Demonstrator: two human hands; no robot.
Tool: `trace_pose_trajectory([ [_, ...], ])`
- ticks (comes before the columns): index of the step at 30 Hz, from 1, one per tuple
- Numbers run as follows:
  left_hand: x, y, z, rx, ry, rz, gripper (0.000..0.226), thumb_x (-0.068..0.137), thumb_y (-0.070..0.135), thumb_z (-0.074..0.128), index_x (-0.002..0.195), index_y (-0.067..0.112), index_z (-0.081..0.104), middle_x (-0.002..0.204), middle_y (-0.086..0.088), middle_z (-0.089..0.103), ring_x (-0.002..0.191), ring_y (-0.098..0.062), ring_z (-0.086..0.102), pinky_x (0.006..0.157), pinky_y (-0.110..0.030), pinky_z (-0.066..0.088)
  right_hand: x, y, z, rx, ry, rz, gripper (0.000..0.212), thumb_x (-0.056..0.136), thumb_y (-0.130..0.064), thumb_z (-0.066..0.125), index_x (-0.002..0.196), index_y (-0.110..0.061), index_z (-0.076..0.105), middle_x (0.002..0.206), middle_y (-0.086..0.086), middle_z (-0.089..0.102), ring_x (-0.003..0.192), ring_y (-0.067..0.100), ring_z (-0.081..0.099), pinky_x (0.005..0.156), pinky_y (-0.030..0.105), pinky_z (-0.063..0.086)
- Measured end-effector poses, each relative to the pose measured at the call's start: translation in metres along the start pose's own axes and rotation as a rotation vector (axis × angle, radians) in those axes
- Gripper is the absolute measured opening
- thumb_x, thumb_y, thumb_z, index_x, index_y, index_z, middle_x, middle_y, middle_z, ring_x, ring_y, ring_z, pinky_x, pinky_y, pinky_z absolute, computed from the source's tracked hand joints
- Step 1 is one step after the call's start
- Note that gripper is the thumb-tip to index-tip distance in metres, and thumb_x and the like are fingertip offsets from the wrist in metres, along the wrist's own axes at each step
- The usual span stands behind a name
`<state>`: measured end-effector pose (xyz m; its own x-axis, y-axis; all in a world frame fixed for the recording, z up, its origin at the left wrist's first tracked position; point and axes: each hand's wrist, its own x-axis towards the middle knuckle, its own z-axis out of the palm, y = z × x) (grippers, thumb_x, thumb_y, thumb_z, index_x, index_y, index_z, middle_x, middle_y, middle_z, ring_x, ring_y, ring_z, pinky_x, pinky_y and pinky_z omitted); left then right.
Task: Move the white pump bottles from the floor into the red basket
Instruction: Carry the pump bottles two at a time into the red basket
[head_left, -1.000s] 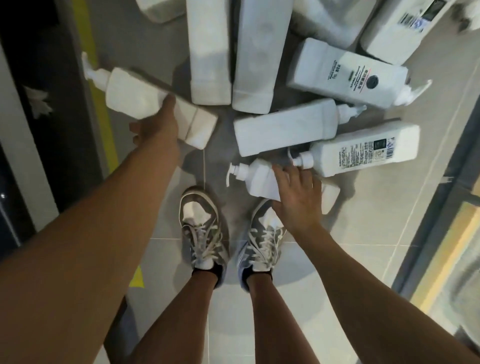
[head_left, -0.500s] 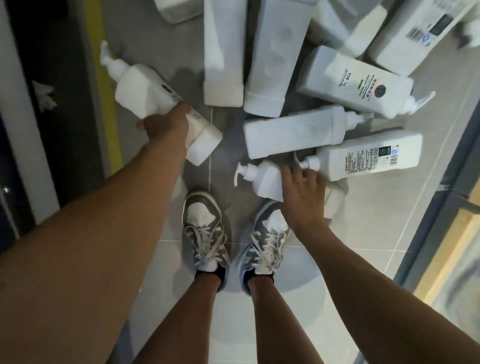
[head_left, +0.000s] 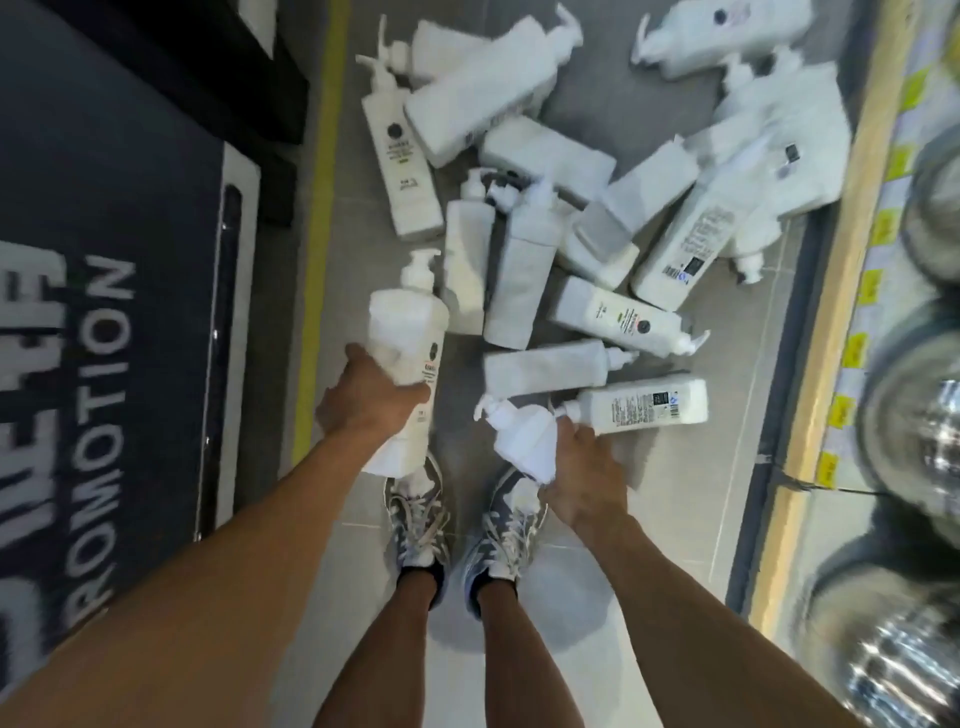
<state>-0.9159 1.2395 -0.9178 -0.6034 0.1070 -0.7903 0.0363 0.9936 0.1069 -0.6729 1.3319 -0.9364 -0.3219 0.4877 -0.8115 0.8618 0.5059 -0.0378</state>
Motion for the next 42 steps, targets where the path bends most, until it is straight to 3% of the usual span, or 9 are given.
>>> trace_pose_trajectory([
  [11, -0.288, 0.034, -0.223, 0.035, -0.025, 0.107, 0.078, 0.074, 0.049, 0.078, 0.127, 0.015, 0.031, 0.116, -0.008, 0.062, 0.106, -0.037, 0.063, 0.084, -0.041, 0.049, -0.256, -0.010, -0.229, 0.703, -0.011, 0.243, 0.083, 0.064, -0.029, 0.086, 0.137, -0.029, 0.045, 0.131, 0.005, 0.059, 0.116, 0.030, 0.060, 0.084, 0.034, 0.046],
  [15, -0.383, 0.039, -0.291, -0.074, -0.035, 0.175, 0.080, 0.071, 0.044, 0.083, 0.127, 0.017, 0.034, 0.114, -0.008, 0.062, 0.101, -0.034, 0.063, 0.085, -0.045, 0.053, -0.357, -0.022, -0.304, 0.901, 0.097, 0.168, 0.078, 0.068, -0.022, 0.088, 0.134, -0.027, 0.047, 0.128, 0.004, 0.062, 0.107, 0.024, 0.059, 0.084, 0.034, 0.046],
  [18, -0.439, 0.035, -0.329, -0.189, -0.026, 0.253, 0.080, 0.066, 0.044, 0.085, 0.128, 0.020, 0.040, 0.115, -0.005, 0.062, 0.100, -0.032, 0.063, 0.088, -0.046, 0.053, -0.421, -0.030, -0.343, 0.982, 0.219, 0.106, 0.092, 0.058, -0.034, 0.087, 0.140, -0.039, 0.046, 0.129, -0.005, 0.064, 0.113, 0.023, 0.062, 0.093, 0.040, 0.051],
  [21, -0.483, 0.025, -0.357, -0.338, -0.011, 0.332, 0.082, 0.058, 0.043, 0.086, 0.128, 0.024, 0.047, 0.116, 0.000, 0.063, 0.101, -0.026, 0.062, 0.091, -0.047, 0.052, -0.480, -0.041, -0.374, 1.061, 0.351, 0.016, 0.073, 0.065, -0.027, 0.089, 0.121, -0.048, 0.048, 0.109, -0.016, 0.064, 0.099, 0.017, 0.065, 0.079, 0.034, 0.051],
  [24, -0.519, 0.015, -0.376, -0.507, 0.008, 0.406, 0.072, 0.063, 0.033, 0.090, 0.123, 0.027, 0.051, 0.114, 0.004, 0.065, 0.099, -0.019, 0.063, 0.089, -0.043, 0.052, -0.518, -0.051, -0.390, 1.165, 0.436, -0.056, 0.081, 0.071, -0.020, 0.090, 0.135, -0.044, 0.047, 0.118, -0.014, 0.066, 0.100, 0.012, 0.066, 0.085, 0.035, 0.054],
  [27, -0.543, 0.005, -0.389, -0.654, 0.028, 0.472, 0.071, 0.058, 0.033, 0.091, 0.119, 0.032, 0.054, 0.110, 0.012, 0.068, 0.100, -0.014, 0.065, 0.089, -0.042, 0.054, -0.543, -0.064, -0.405, 1.171, 0.493, -0.118, 0.103, 0.060, -0.042, 0.093, 0.147, -0.048, 0.039, 0.140, -0.012, 0.060, 0.120, 0.017, 0.063, 0.102, 0.047, 0.053],
  [30, -0.559, -0.003, -0.406, -0.702, 0.088, 0.518, 0.075, 0.044, 0.049, 0.082, 0.114, 0.041, 0.055, 0.106, 0.020, 0.069, 0.097, -0.005, 0.065, 0.088, -0.042, 0.055, -0.563, -0.075, -0.421, 1.032, 0.583, -0.188, 0.122, 0.062, -0.045, 0.094, 0.161, -0.036, 0.024, 0.148, -0.018, 0.043, 0.136, 0.013, 0.047, 0.113, 0.043, 0.043],
  [37, -0.591, -0.033, -0.447, -0.701, 0.399, 0.518, 0.075, 0.057, 0.048, 0.084, 0.121, 0.049, 0.044, 0.109, 0.025, 0.063, 0.101, -0.008, 0.062, 0.086, -0.042, 0.053, -0.596, -0.107, -0.471, 0.757, 0.696, -0.351, 0.098, 0.060, -0.057, 0.082, 0.145, -0.046, 0.036, 0.121, -0.014, 0.057, 0.100, 0.016, 0.063, 0.081, 0.045, 0.058],
  [42, -0.614, -0.069, -0.460, -0.841, 0.626, 0.373, 0.084, 0.049, 0.056, 0.079, 0.124, 0.054, 0.043, 0.109, 0.025, 0.066, 0.102, -0.010, 0.063, 0.091, -0.046, 0.053, -0.593, -0.143, -0.502, 0.630, 0.677, -0.548, 0.094, 0.069, -0.043, 0.089, 0.146, -0.048, 0.034, 0.110, -0.011, 0.052, 0.100, 0.021, 0.057, 0.081, 0.044, 0.052],
])
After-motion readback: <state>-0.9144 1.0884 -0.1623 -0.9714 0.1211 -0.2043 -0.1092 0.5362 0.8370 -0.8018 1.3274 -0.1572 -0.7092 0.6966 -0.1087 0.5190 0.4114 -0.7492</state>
